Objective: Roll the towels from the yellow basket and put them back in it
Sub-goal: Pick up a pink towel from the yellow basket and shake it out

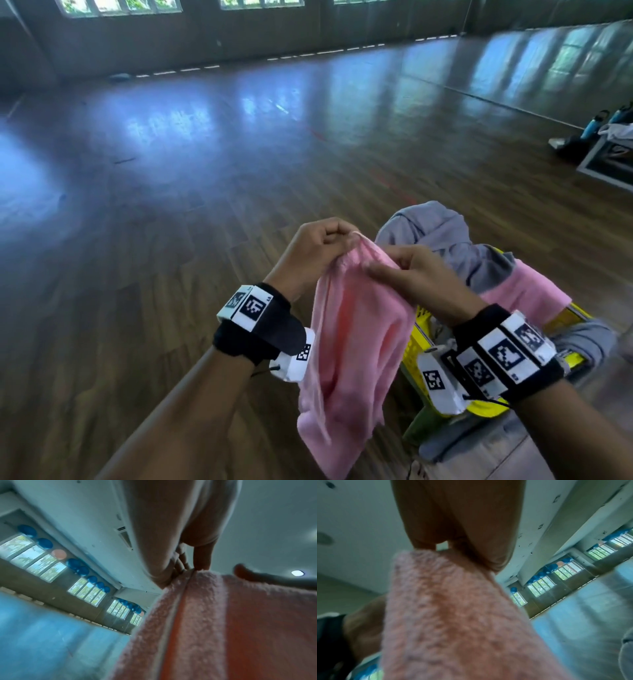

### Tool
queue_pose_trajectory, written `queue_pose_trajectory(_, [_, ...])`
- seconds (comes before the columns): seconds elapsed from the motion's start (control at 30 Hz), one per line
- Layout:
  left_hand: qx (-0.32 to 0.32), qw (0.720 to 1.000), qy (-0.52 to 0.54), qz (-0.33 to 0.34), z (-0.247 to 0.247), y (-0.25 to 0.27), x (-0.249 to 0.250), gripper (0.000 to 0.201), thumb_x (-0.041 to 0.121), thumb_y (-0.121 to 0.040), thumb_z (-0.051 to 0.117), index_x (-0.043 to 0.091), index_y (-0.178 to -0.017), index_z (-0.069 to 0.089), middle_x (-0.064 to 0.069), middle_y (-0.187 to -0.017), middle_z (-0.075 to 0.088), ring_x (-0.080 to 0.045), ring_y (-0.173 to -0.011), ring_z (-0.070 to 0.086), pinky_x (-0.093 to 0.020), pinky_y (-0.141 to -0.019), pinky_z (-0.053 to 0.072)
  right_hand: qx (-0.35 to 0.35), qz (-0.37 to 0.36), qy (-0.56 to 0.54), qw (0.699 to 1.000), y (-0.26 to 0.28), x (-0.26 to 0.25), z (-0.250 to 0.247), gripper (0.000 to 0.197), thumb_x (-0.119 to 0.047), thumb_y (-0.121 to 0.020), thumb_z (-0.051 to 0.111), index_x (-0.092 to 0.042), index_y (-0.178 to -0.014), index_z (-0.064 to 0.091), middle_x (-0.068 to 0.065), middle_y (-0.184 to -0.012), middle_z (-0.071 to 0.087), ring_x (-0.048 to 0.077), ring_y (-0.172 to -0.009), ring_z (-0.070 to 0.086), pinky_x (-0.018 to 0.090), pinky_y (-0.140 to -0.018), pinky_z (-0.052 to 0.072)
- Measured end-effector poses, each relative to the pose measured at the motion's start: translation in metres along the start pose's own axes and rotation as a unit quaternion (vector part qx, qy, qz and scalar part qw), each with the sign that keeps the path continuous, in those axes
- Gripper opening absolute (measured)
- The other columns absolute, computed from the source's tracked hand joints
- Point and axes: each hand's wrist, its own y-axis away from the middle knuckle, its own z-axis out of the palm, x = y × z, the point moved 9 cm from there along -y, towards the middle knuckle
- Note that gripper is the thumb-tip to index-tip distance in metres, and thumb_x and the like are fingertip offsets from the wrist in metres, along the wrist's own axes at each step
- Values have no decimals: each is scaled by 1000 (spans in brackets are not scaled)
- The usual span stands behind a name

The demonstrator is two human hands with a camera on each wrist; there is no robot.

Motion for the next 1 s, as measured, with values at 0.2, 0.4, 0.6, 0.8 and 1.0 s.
queue_pose_trajectory(0.2, [6,998,-46,30,1,5,-6,6,2,-86,67,3,-88,72,1,-80,70,-5,-74,61,-21,-73,52,120,-16,-215,969,-8,1,-38,43,-43,-76,71,0,-78,65,10,-75,53,18,-73,48,31,-68,36])
queue_pose_trajectory(0.4, [6,995,-55,88,7,-2,10,14,2,-83,68,15,-83,73,5,-79,71,-6,-74,64,-24,-73,53,21,-28,-39,999,3,1,-7,22,-26,-92,64,-5,-87,71,-2,-79,66,12,-74,57,34,-68,44])
queue_pose_trajectory(0.6, [13,997,-57,54,6,-2,-13,17,5,-83,67,20,-82,74,9,-78,71,-4,-74,63,-24,-74,51,119,-3,-185,976,-1,7,-47,36,-40,-75,75,-5,-82,68,6,-80,60,17,-78,53,28,-68,39])
queue_pose_trajectory(0.8, [11,993,-90,77,6,-9,-2,7,12,-79,70,17,-81,74,6,-76,71,-4,-71,63,-24,-70,51,92,-20,-90,991,6,0,-26,22,-16,-92,62,-16,-71,68,-8,-63,53,3,-60,46,19,-54,34])
queue_pose_trajectory(1.0, [58,994,-49,73,-9,-9,1,15,0,-84,67,14,-80,72,6,-74,68,-4,-69,60,-20,-69,49,92,4,-123,988,-2,12,-33,47,-42,-75,74,2,-80,57,11,-72,49,21,-66,45,35,-60,35])
